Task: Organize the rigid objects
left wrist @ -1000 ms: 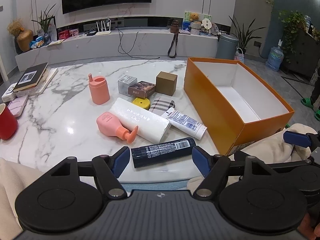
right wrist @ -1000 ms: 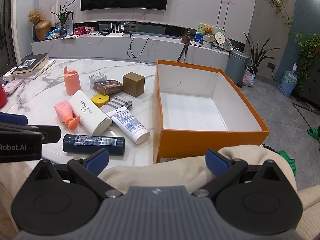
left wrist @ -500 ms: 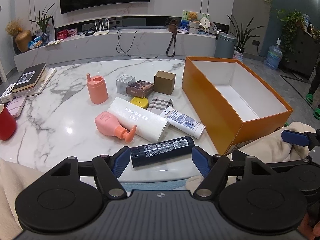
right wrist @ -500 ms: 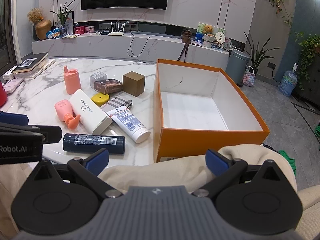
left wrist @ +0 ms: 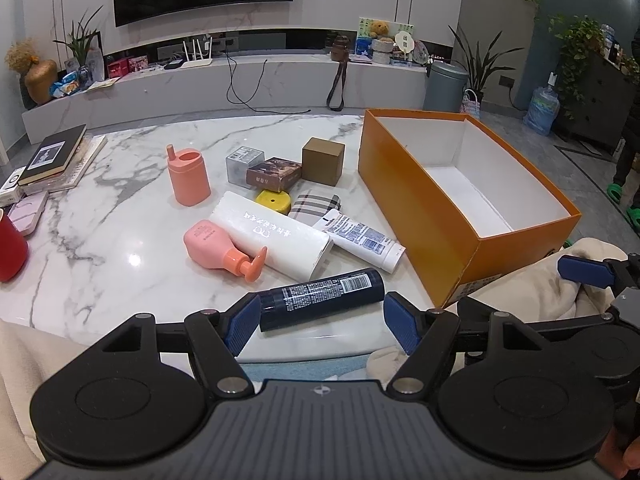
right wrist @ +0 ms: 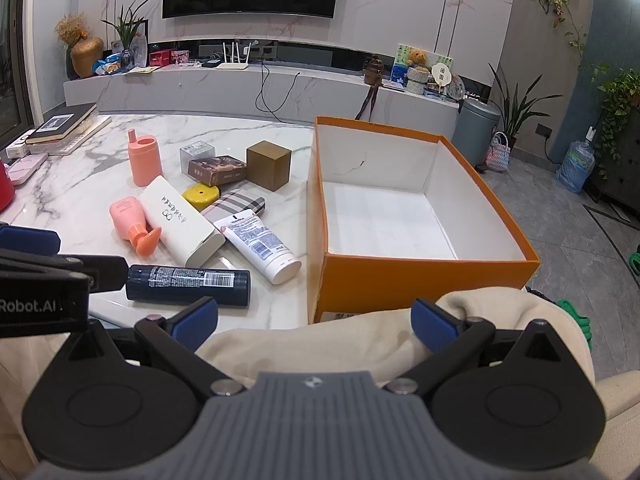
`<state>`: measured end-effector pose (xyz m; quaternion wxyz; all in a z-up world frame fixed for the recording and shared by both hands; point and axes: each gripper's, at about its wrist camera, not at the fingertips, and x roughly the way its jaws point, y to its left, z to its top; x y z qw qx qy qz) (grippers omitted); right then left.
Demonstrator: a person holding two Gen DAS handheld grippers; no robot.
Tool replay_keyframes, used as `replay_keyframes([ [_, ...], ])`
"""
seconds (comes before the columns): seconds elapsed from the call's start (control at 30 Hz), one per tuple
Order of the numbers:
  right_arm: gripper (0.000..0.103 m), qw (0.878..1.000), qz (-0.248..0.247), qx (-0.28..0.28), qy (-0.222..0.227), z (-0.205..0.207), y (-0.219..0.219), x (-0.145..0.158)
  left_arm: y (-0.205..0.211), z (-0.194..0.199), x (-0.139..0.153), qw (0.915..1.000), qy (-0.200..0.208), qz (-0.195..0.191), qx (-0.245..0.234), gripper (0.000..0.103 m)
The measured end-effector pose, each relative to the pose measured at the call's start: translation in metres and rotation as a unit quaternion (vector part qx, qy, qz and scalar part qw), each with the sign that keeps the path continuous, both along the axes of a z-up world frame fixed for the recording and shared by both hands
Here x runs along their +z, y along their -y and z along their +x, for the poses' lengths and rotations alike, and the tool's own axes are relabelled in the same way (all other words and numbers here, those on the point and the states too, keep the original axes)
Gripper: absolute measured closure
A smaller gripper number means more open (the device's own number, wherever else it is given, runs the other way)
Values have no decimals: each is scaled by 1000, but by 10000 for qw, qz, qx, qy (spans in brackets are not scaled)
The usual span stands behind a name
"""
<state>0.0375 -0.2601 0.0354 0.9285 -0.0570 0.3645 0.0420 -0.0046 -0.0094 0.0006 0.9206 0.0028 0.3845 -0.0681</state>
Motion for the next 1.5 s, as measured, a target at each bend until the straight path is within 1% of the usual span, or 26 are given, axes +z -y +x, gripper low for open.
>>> replay_keyframes([
  [0.2, 2, 9999, 35, 96, -64, 2, -2, -5, -3, 3, -2, 9999, -63, -77, -69, 20],
  [0.27, 3, 9998, 76, 192, -83, 6, -4, -3, -7, 6, -1, 9998, -95, -125, -89, 23],
  [0.37, 3, 9992, 115, 389, -50, 13, -11, 1, -13, 9, 2, 9998, -36, -126, -116, 27],
  [0.43, 10, 9982, 133, 593, -2, 18, -16, 2, -18, 14, 4, 9997, -63, -180, -145, 33],
  [0.47, 16, 9973, 169, 713, -4, 20, -19, 3, -22, 17, 3, 9995, -116, -236, -148, 35],
  [0.5, 20, 9963, 216, 828, -21, 23, -22, 3, -26, 21, 1, 9992, -184, -304, -158, 39],
  [0.53, 22, 9954, 266, 922, -57, 26, -25, 2, -30, 25, 0, 9989, -272, -357, -154, 43],
  [0.6, 32, 9927, 380, 1138, -149, 34, -32, -1, -36, 33, -4, 9985, -422, -336, -127, 47],
  [0.63, 35, 9914, 410, 1231, -190, 38, -35, -3, -39, 37, -5, 9983, -477, -302, -111, 49],
  [0.7, 47, 9891, 390, 1397, -254, 46, -44, -6, -45, 45, -8, 9978, -592, -290, -78, 51],
  [0.77, 49, 9870, 371, 1530, -315, 55, -51, -10, -52, 53, -12, 9964, -761, -375, -54, 51],
  [0.83, 54, 9846, 373, 1659, -412, 66, -59, -15, -62, 64, -17, 9936, -987, -552, 42, 51],
  [0.9, 54, 9821, 360, 1773, -527, 79, -67, -21, -71, 78, -22, 9901, -1211, -656, 266, 51],
  [1.0, 55, 9777, 326, 1971, -642, 101, -79, -28, -82, 99, -26, 9866, -1341, -688, 624, 51],
  [1.07, 55, 9751, 273, 2097, -667, 117, -89, -32, -88, 115, -29, 9819, -1466, -767, 923, 49],
  [1.1, 55, 9737, 229, 2164, -682, 126, -95, -35, -90, 123, -31, 9803, -1494, -784, 1031, 47],
  [1.13, 55, 9723, 209, 2221, -704, 135, -101, -38, -92, 131, -33, 9788, -1508, -765, 1155, 44],
  [1.2, 55, 9705, 195, 2292, -722, 151, -110, -42, -94, 148, -38, 9759, -1554, -635, 1395, 43],
  [1.27, 55, 9668, 205, 2427, -775, 167, -119, -46, -96, 160, -46, 9726, -1594, -583, 1586, 42],
  [1.33, 54, 9620, 218, 2580, -864, 179, -126, -53, -99, 170, -56, 9689, -1649, -637, 1733, 40],
  [1.4, 54, 9592, 188, 2681, -882, 187, -132, -62, -101, 175, -67, 9655, -1761, -746, 1768, 40],
  [1.5, 54, 9583, 176, 2686, -957, 197, -135, -76, -100, 179, -80, 9639, -1877, -576, 1796, 40],
])
